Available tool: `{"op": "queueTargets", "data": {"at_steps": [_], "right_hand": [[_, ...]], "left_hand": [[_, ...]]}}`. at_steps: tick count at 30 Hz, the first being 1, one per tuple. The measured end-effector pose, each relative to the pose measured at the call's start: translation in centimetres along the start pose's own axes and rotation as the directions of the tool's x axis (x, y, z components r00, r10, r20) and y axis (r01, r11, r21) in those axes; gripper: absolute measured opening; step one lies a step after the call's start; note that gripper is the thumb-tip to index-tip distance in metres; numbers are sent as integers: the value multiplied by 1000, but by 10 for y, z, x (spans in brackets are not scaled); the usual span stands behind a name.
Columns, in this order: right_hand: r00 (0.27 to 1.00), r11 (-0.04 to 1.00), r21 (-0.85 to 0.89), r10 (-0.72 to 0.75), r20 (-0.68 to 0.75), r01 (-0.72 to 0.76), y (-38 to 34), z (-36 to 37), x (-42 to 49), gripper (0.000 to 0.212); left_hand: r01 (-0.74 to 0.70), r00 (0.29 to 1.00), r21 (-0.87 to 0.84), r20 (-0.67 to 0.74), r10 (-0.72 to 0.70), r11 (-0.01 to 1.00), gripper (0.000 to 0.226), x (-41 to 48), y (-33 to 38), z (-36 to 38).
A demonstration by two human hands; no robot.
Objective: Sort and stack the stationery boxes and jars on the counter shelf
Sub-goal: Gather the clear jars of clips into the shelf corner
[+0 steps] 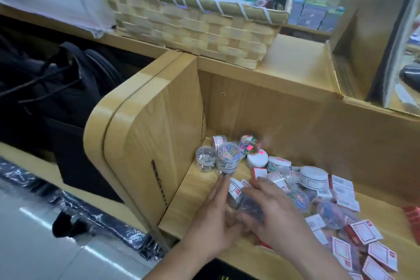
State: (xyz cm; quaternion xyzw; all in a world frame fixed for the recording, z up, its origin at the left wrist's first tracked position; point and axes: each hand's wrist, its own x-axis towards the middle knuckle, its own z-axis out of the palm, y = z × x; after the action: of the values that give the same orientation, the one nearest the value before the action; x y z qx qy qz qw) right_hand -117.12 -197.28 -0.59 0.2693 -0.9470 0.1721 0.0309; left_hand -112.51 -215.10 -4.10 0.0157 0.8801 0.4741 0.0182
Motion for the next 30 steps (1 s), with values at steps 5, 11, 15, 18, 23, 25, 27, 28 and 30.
{"op": "queueTargets", "data": {"at_steps": [5,11,15,18,23,25,27,28,30], "right_hand": [[997,994,-67,-79,26,80,1,5,1,48],[998,991,128,43,-41,-37,-11,-10,10,50],[987,997,68,-17,-160,28,-15,-22,60,39],[985,990,-87,-118,-128,107,-19,-31,102,54],[972,984,-153,-53,230,90,-6,-37,133,84],[960,991,-68,-90,264,112,6,-34,128,86],[963,986,-60,-140,230,158,14,-30,118,82],[966,982,-62,-164,202,179,16,-27,113,79],[974,980,-40,-188,122,194,21,-23,104,73]], "left_hand": [[23,998,8,-61,-22,1000,88,-18,-28,-28],[52,965,63,-260,-34,997,65,2,-31,-45],[-87,916,79,-385,111,993,57,56,-7,-45],[-84,934,159,-331,134,984,56,91,-14,-42],[-28,963,392,-237,131,919,54,98,-17,-36],[-47,960,368,-240,143,929,55,83,-10,-37],[-102,957,289,-232,173,952,50,68,-3,-40],[-135,953,235,-236,192,963,44,60,-3,-40],[-150,943,165,-273,192,975,41,48,-9,-38]]}}
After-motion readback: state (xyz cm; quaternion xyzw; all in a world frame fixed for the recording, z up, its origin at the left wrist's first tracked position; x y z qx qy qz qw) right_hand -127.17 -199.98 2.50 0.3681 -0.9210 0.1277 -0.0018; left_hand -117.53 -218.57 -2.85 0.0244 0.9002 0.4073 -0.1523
